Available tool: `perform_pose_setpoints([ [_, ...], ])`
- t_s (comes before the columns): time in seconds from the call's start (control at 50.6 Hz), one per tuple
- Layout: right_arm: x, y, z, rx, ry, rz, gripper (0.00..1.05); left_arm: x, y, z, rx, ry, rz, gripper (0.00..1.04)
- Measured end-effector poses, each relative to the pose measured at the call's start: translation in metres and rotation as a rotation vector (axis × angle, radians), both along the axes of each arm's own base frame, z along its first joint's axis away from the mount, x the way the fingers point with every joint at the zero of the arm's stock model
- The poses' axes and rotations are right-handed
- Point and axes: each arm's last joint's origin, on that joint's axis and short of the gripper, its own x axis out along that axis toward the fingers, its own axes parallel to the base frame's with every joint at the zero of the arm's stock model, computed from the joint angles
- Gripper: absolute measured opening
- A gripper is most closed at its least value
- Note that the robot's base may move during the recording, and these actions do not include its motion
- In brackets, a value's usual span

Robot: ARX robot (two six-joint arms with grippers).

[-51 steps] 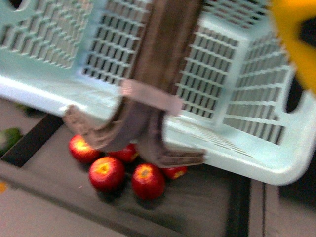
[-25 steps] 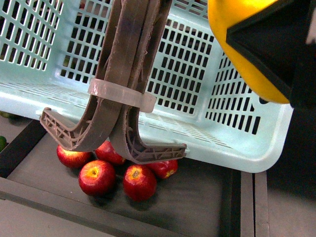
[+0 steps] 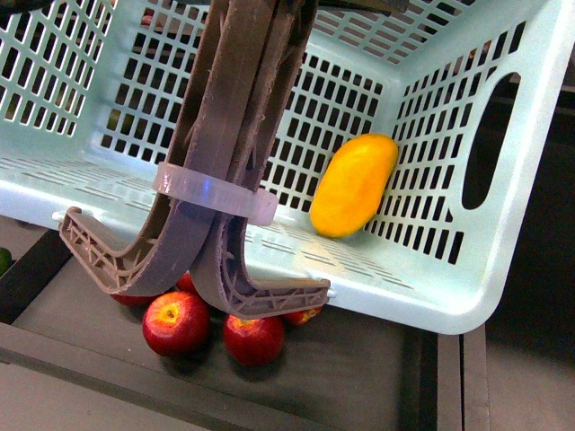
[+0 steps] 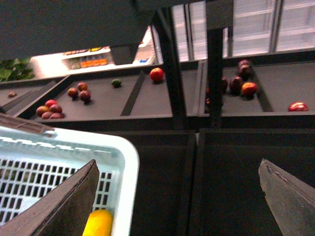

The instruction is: Pick mango and avocado into basket

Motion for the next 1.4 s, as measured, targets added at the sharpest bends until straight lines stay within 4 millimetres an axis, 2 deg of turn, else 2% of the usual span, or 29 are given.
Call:
perform_pose_setpoints([
  [0.099,-0.015,-0.012,-0.004,0.008,-0.021,-0.073,0.97,0.0,0.0,0.0,0.001,-0.001,-0.001,0.06],
  [0.158,-0.03,-0.021,-0.017,0.017,-0.018,-0.14,0.97,0.0,0.0,0.0,0.0,-0.001,-0.002,0.06],
  [0.395,-0.06,-0.026,-0.062,0.041,0.02,-0.231,0.97,0.0,0.0,0.0,-0.002,0.001,-0.008,0.06],
  [0.672,-0.062,-0.026,-0.062,0.032,-0.004,-0.203,0.95,0.0,0.0,0.0,-0.002,0.001,-0.006,0.06],
  [0.751,-0.063,-0.026,-0.063,-0.048,-0.039,-0.076,0.83,0.0,0.0,0.0,-0.001,0.001,-0.003,0.06],
  [0.85,-0.066,-0.022,-0.068,-0.122,-0.044,0.004,0.67,0.0,0.0,0.0,0.0,0.0,-0.003,0.06],
  [0.869,-0.067,-0.022,-0.069,-0.125,-0.038,0.007,0.65,0.0,0.0,0.0,0.0,0.0,-0.003,0.06],
  [0.929,-0.073,-0.02,-0.077,-0.15,-0.028,-0.004,0.51,0.0,0.0,0.0,-0.001,0.0,-0.005,0.06],
  [1.047,-0.074,-0.009,-0.079,-0.171,-0.05,0.009,0.26,0.0,0.0,0.0,-0.002,0.001,-0.006,0.06],
  [1.166,-0.074,-0.009,-0.084,-0.178,-0.044,0.008,0.03,0.0,0.0,0.0,-0.002,0.001,-0.007,0.06],
  [1.265,-0.074,-0.008,-0.085,-0.181,-0.044,0.01,0.21,0.0,0.0,0.0,-0.002,0.001,-0.007,0.06],
  [1.403,-0.074,-0.008,-0.085,-0.181,-0.044,0.009,0.41,0.0,0.0,0.0,-0.002,0.001,-0.006,0.06],
])
